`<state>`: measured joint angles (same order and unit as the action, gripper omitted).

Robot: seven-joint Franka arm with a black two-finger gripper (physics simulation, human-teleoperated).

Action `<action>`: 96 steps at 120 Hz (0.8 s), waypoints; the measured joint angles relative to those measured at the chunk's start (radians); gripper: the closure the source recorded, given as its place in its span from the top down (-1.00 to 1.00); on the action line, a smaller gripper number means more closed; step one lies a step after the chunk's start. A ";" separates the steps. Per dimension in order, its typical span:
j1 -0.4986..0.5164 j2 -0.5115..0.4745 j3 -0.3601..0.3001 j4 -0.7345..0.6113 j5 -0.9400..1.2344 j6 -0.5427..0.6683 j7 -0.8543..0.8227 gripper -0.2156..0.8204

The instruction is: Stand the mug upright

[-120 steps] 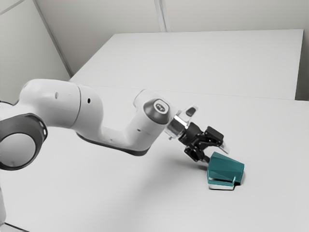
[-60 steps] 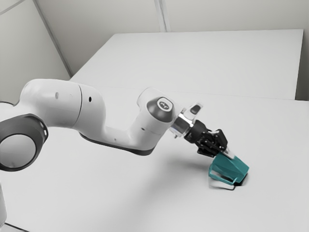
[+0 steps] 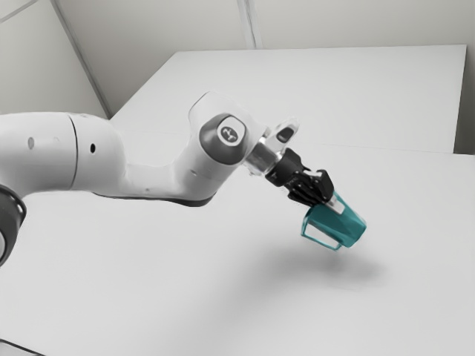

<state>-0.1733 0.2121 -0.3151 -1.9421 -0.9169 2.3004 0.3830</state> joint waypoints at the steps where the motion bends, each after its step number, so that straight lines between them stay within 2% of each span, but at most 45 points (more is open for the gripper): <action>1: 0.000 -0.007 0.005 0.001 0.020 -0.004 -0.005 -0.92; 14: 0.014 -0.077 0.078 0.007 0.241 -0.076 -0.067 -0.92; 34: 0.072 -0.139 0.112 0.023 0.503 -0.186 -0.145 -0.93; 61: 0.093 -0.150 0.141 0.029 0.720 -0.258 -0.225 -0.93; 96: 0.133 -0.132 0.187 0.029 0.890 -0.276 -0.293 -0.93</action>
<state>-0.0402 0.0805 -0.1283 -1.9133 -0.0271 2.0241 0.0895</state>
